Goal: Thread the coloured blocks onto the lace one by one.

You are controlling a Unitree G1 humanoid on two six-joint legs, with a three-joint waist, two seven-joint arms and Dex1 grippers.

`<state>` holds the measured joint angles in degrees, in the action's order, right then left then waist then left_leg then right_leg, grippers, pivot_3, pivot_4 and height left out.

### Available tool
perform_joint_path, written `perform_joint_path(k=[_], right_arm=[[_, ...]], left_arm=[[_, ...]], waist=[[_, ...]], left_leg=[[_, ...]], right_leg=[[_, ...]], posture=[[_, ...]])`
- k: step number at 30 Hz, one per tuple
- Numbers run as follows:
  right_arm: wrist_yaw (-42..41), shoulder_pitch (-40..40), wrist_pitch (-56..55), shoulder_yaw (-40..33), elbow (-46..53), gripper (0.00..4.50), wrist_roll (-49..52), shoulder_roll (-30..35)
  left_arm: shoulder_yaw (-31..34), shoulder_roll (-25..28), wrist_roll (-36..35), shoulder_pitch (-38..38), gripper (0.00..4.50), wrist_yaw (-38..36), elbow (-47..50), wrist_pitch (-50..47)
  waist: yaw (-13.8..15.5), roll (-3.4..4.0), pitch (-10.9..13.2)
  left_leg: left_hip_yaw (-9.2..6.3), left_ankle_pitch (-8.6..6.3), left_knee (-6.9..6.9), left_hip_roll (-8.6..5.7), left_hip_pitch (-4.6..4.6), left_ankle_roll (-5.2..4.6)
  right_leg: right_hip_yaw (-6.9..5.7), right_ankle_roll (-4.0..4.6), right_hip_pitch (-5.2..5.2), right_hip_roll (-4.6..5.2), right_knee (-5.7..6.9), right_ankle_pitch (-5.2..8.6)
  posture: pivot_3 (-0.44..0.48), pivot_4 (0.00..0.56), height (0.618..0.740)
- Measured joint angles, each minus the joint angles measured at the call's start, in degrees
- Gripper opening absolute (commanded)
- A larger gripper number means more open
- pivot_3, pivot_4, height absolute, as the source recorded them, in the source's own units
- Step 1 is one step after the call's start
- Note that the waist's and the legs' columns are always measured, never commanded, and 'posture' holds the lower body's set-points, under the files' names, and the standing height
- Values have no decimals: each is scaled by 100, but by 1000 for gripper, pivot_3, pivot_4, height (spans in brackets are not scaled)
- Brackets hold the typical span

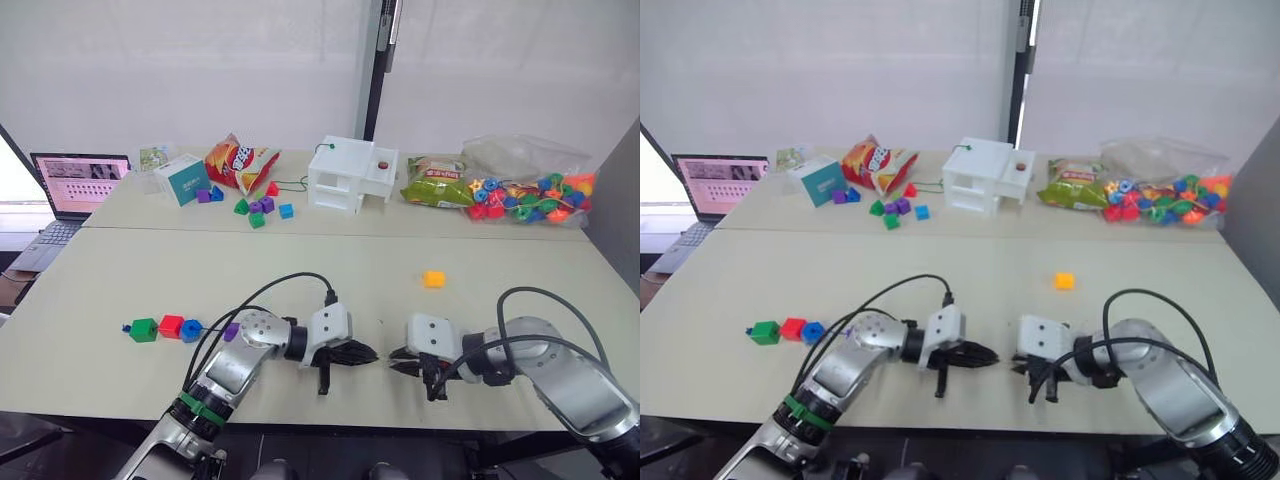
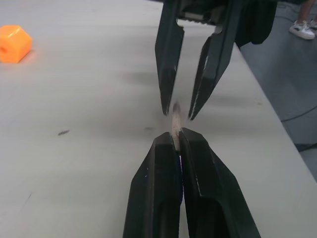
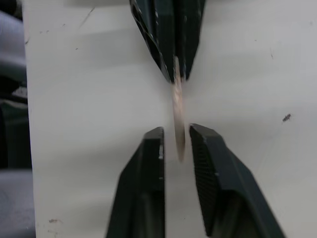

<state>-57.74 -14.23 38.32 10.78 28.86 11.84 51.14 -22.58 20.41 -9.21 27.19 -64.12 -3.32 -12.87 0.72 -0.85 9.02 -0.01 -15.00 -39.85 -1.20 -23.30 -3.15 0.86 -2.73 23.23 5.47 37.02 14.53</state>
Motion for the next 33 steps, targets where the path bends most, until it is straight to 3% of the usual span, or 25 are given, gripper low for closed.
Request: perform_joint_path(k=[5, 11, 15, 19, 24, 33], right_arm=[[503, 195, 710, -880, 494, 3745, 538, -345], [1883, 1111, 1603, -2060, 932, 3745, 941, -1601], [3487, 1750, 1339, -2030, 921, 3745, 265, -2936], [5075, 1579, 181, -1752, 248, 3745, -573, -4283], [5733, 722, -823, -1758, -1120, 3745, -958, -4467], [5778, -875, -1988, -1936, -3875, 3745, -977, -4314]], left_arm=[[117, 133, -6, -87, 0, -10, 3, 6], [445, 404, -215, -434, 0, 8, 120, -96], [664, 522, -338, -623, 0, 45, 276, -225], [724, 511, -370, -689, 0, 104, 309, -248], [714, 480, -372, -695, 0, 174, 384, -255], [711, 464, -371, -694, 0, 288, 408, -256]], waist=[[24, 0, 0], [21, 1, -1], [3, 5, -3], [-38, 6, -3], [-63, 7, -3], [-164, 8, -3]], left_leg=[[-7, -1, 3, 0, -2, -1], [-9, -1, 8, 2, 0, 0], [-6, 2, 13, -5, 1, 5], [-3, 12, 16, -7, 7, 22], [-2, 13, 17, -15, 10, 22], [2, 13, 32, -8, 13, 22]], right_leg=[[-4, 0, -1, 2, -1, 0], [-1, 0, 1, 6, 1, 0], [8, 0, 11, 10, 8, 0], [11, 1, 14, 2, 11, -1], [9, 1, 12, 3, 14, -1], [12, 3, 15, -7, 12, -1]], posture=[[0, 150, 740], [0, 150, 740], [0, 150, 740], [0, 150, 740], [0, 150, 740], [0, 150, 740]])
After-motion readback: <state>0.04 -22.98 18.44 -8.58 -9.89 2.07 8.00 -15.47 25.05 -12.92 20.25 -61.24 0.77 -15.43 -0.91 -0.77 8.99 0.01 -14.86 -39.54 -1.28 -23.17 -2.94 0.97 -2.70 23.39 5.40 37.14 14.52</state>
